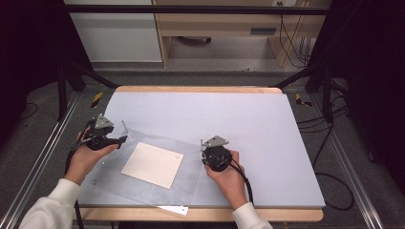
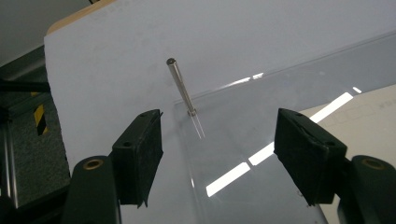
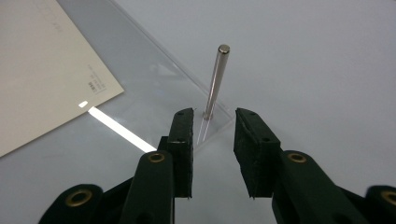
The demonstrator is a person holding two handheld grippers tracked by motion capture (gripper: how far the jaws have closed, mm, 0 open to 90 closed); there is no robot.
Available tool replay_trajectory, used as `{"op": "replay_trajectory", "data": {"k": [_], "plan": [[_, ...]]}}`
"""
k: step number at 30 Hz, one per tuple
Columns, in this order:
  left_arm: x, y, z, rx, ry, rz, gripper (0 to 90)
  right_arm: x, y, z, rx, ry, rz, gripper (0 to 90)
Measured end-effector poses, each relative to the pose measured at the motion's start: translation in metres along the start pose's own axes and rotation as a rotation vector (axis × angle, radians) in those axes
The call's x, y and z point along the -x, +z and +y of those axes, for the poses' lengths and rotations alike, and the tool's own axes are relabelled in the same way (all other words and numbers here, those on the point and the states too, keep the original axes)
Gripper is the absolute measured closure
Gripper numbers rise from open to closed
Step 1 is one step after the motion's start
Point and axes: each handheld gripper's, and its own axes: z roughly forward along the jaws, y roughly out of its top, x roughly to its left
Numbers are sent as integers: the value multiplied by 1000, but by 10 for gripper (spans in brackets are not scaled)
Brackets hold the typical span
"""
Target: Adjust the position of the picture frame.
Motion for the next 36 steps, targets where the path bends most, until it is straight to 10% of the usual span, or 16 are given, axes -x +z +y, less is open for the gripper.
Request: {"op": "replay_trajectory", "data": {"k": [10,36], "plan": [[-10,20,-1,-15,-29,-7,389,2,33,13,-26,28,-4,725],[-19,41,1,2,-48,-13,626,3,47,15,-51,39,25,849]]}}
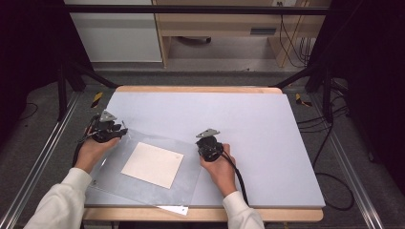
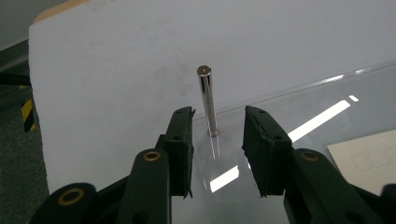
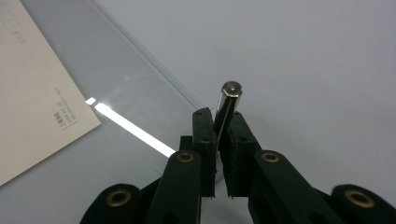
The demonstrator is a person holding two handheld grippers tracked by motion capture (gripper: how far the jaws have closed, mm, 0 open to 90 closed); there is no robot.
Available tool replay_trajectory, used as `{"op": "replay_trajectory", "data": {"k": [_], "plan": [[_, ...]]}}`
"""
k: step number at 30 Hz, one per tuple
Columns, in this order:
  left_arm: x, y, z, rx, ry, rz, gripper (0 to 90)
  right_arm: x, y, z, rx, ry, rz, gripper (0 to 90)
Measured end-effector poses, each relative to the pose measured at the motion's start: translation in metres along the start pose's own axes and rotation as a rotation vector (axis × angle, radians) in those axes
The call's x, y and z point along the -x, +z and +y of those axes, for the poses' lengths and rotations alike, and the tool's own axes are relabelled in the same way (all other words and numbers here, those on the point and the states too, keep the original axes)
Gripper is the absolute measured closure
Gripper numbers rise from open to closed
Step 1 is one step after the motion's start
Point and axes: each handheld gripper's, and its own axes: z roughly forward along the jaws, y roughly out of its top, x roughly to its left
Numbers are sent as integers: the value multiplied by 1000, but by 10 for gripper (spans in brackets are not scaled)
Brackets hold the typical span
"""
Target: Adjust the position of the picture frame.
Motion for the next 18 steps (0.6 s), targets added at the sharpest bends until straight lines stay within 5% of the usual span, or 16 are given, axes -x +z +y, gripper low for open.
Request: {"op": "replay_trajectory", "data": {"k": [8,18], "plan": [[-3,13,-1,6,-31,-12,711,0,0,0,-1,-2,2,850],[-1,21,1,-3,-21,15,796,0,-1,0,-6,3,6,850]]}}
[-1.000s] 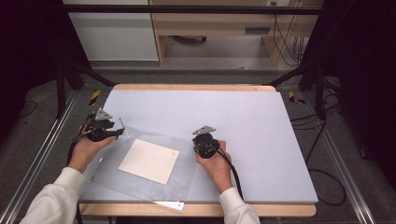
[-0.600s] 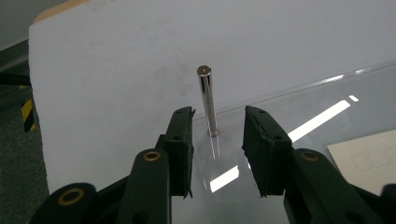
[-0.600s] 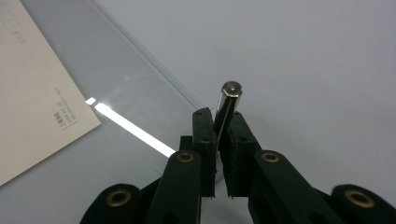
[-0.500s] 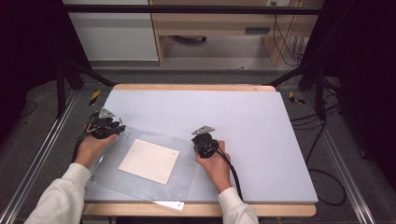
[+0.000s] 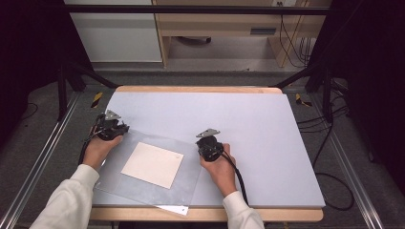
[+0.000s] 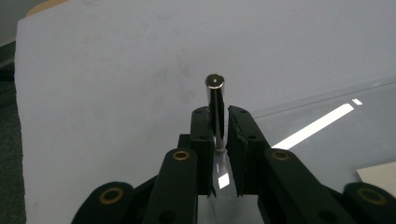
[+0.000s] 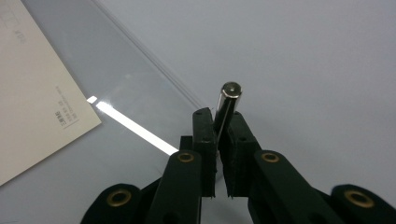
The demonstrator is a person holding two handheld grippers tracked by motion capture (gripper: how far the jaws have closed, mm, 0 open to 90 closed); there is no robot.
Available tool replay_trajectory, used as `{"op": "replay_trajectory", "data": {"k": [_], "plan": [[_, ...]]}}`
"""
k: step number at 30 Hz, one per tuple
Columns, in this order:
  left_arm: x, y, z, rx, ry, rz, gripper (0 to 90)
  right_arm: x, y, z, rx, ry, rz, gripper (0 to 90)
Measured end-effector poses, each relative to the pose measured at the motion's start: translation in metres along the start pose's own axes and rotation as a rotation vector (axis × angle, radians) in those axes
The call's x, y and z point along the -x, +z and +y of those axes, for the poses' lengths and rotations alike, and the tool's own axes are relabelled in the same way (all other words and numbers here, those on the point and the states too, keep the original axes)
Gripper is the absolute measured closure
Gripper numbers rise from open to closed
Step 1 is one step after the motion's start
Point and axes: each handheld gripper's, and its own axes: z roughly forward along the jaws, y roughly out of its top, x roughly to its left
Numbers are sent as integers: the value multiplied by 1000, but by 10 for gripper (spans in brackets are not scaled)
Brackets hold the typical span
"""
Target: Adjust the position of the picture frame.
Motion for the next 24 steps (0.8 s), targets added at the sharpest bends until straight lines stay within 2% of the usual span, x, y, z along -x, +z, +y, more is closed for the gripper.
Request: {"op": "replay_trajectory", "data": {"k": [8,11,17,24], "plan": [[1,2,1,-12,-9,3,820,-2,0,0,-4,32,-17,851],[0,2,1,-12,-15,-2,823,-1,0,0,-2,23,-14,851],[0,2,0,-8,-16,-8,825,2,0,-1,6,-6,14,850],[-1,2,0,-10,-16,-11,827,10,-2,-3,44,-78,59,822]]}}
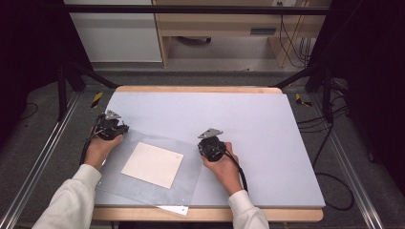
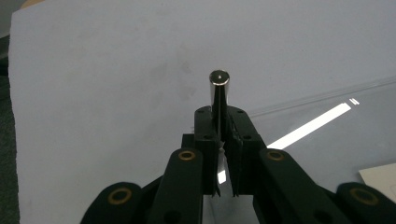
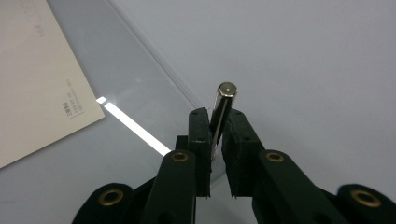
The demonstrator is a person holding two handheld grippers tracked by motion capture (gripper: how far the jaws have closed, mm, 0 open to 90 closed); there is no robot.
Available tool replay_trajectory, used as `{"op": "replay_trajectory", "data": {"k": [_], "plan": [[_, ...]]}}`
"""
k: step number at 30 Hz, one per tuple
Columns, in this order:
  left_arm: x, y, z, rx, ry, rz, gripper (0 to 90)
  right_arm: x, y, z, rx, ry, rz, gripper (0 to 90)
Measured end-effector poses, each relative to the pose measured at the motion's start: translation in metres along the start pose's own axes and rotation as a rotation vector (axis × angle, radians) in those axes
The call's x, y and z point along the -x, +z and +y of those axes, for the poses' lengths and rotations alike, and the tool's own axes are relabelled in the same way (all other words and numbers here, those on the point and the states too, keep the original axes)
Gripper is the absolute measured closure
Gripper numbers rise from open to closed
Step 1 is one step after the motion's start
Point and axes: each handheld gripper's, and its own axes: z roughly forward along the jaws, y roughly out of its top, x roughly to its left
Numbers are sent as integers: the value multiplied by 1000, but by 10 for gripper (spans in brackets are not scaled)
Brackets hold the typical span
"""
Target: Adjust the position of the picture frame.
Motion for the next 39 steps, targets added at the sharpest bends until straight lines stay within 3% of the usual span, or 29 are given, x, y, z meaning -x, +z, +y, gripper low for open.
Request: {"op": "replay_trajectory", "data": {"k": [3,7,19,25,32,39], "plan": [[0,0,0,-4,-1,1,828,1,0,0,7,-5,18,850],[-2,-2,1,5,-35,-13,840,1,0,0,5,-4,23,855],[-1,-1,1,-2,-15,-4,834,2,1,0,6,20,24,853],[-4,-2,1,5,-36,-32,844,2,1,0,11,17,26,856],[-5,-7,6,-4,-9,-32,847,6,0,1,12,45,52,856],[-7,-20,11,-10,15,-26,848,7,-4,14,-16,16,62,853]]}}
